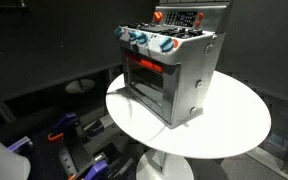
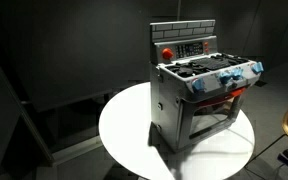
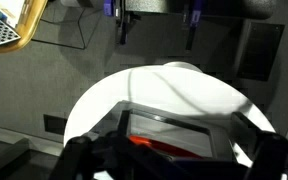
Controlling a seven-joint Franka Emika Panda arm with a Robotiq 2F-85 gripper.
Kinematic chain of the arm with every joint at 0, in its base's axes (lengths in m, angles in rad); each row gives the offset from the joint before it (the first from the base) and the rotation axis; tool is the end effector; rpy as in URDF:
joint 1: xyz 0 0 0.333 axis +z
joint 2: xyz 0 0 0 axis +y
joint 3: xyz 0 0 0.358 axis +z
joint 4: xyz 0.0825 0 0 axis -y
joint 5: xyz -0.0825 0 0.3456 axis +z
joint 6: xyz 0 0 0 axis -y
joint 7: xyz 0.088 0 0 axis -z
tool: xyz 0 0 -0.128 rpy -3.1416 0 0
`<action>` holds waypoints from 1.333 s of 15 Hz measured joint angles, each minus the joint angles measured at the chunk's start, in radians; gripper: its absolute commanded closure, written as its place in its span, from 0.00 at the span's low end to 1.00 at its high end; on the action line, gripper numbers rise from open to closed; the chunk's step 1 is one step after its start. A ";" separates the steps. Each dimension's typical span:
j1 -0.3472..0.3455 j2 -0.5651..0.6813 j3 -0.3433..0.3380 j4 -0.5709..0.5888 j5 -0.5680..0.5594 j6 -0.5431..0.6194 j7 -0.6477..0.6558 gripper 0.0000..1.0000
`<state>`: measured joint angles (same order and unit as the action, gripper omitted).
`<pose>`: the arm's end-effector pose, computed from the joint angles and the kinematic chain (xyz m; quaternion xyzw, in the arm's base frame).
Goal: Press the two orange buttons on the right side of the microwave oven controlling panel starting with the top button then the bottom button
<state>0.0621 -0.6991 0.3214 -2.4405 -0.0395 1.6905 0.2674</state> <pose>0.2493 0.1205 0.5401 0.9916 0.0211 -0.0022 0.1274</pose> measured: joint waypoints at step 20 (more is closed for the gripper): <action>-0.116 0.084 -0.116 0.051 -0.071 0.274 0.147 0.00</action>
<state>-0.0539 -0.6154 0.2053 -2.3890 -0.1106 1.9649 0.4142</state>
